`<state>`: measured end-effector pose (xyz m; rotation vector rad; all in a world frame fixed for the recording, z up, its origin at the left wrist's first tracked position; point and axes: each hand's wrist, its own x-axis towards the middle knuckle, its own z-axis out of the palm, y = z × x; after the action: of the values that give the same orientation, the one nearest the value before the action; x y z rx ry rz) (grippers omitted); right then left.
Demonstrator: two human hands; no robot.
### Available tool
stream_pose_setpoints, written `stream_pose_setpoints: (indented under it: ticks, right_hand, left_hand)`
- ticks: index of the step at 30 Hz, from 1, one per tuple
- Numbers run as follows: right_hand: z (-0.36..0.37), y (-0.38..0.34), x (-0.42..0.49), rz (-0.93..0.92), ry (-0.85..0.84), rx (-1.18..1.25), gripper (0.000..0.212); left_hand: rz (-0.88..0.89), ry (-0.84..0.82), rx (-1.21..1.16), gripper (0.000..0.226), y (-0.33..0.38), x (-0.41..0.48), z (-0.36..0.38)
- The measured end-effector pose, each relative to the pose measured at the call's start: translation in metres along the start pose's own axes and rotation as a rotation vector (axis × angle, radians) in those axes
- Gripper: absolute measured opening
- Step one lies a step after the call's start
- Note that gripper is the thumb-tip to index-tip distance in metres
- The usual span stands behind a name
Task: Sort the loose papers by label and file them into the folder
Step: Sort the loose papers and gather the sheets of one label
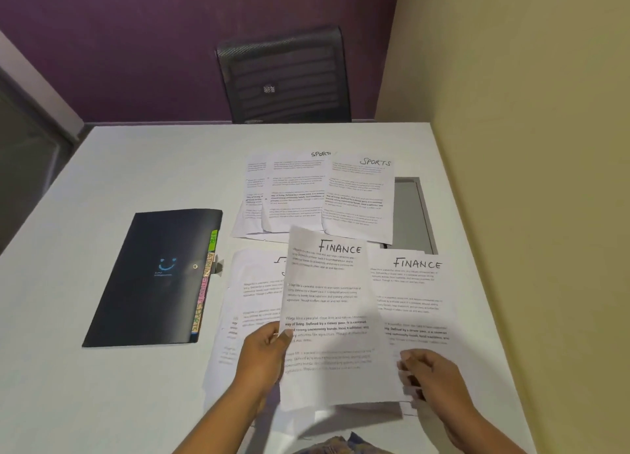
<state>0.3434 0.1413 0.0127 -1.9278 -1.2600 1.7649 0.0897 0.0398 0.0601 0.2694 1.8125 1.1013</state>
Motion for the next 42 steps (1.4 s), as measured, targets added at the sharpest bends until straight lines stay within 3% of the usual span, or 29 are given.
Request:
stream_pose_setpoints:
  ticks: [3,6,13,18,20,24,26,36,42]
  right_hand:
    - [-0.026,0.007,0.023,-0.075,0.242,-0.145,0.008]
    - [-0.046,0.016,0.039,-0.044,0.4,-0.332,0.031]
    - [-0.054,0.021,0.05,0.052,0.5,-0.53,0.072]
    - [-0.046,0.023,0.052,0.032,0.461,-0.652,0.07]
    - [-0.044,0.025,0.053,0.053,0.424,-0.566,0.058]
    - [-0.047,0.027,0.053,0.023,0.356,-0.368,0.013]
    - [-0.05,0.03,0.051,-0.017,0.343,-0.299,0.006]
    - [-0.091,0.016,0.023,-0.152,0.388,0.137,0.003]
    - [-0.1,-0.004,-0.002,-0.173,0.224,0.429,0.03]
  left_hand:
    - [-0.006,0.01,-0.002,0.016,0.007,-0.004,0.004]
    - [-0.004,0.028,0.007,0.016,0.009,-0.005,0.004]
    - [0.0,0.048,-0.05,0.016,0.006,-0.002,0.008]
    - [0.003,0.05,-0.022,0.015,0.004,-0.005,0.005]
    - [0.008,0.044,-0.009,0.016,0.004,-0.007,0.005]
    - [-0.014,0.057,-0.014,0.016,-0.002,-0.005,0.001]
    - [-0.012,0.08,-0.005,0.016,-0.005,-0.005,-0.002]
    - [0.028,0.172,-0.028,0.018,-0.012,-0.008,-0.01]
    - [0.039,0.158,-0.063,0.018,-0.013,-0.018,-0.009]
